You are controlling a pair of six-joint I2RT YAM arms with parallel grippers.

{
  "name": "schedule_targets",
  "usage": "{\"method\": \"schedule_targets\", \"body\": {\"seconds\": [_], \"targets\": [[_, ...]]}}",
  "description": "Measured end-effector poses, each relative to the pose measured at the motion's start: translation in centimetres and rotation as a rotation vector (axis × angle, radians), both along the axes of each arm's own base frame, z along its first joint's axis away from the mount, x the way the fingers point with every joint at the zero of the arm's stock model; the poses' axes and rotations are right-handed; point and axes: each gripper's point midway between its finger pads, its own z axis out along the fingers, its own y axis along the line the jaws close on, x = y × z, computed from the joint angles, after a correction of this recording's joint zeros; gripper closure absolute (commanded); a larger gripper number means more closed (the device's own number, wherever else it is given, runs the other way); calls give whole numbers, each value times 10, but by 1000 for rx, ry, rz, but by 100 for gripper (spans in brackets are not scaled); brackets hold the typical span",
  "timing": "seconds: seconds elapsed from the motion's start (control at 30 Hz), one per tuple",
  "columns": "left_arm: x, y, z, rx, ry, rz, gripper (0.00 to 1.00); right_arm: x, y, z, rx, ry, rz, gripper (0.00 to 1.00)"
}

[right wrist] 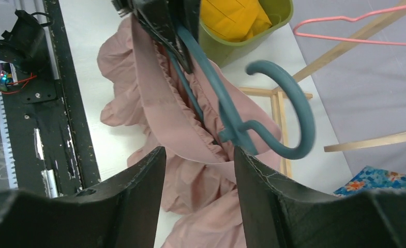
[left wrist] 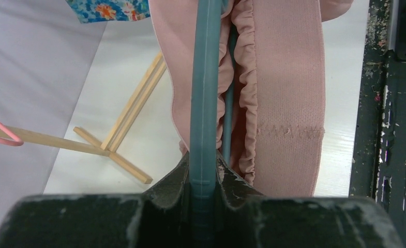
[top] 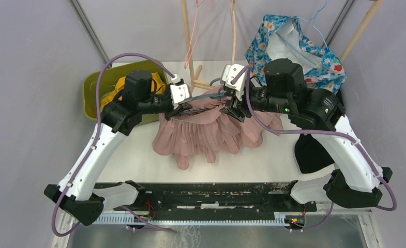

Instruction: Remove the skirt from the hanger

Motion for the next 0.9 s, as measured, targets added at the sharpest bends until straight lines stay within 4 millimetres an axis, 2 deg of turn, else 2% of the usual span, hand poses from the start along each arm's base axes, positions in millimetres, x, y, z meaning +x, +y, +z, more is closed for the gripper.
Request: {"method": "schedule_targets", "body": {"seconds": [0.2, 0.5, 0.7, 0.8, 0.9], "targets": [[10, -2, -6, 13, 22, 23, 97, 3, -3, -6, -29, 2, -26, 47], [0, 3, 7, -9, -18, 24, 97, 18, -9, -16, -71, -27, -95, 50], [-1, 5, 6, -8, -18, 25, 97, 28, -9, -19, -84, -49, -131, 50], [-1, 5, 2, -3, -9, 25, 97, 31, -9, -23, -96, -55, -143, 54], [-2, 5, -2, 2, 0, 25, 97, 35, -11, -26, -108, -66, -160, 62]]}}
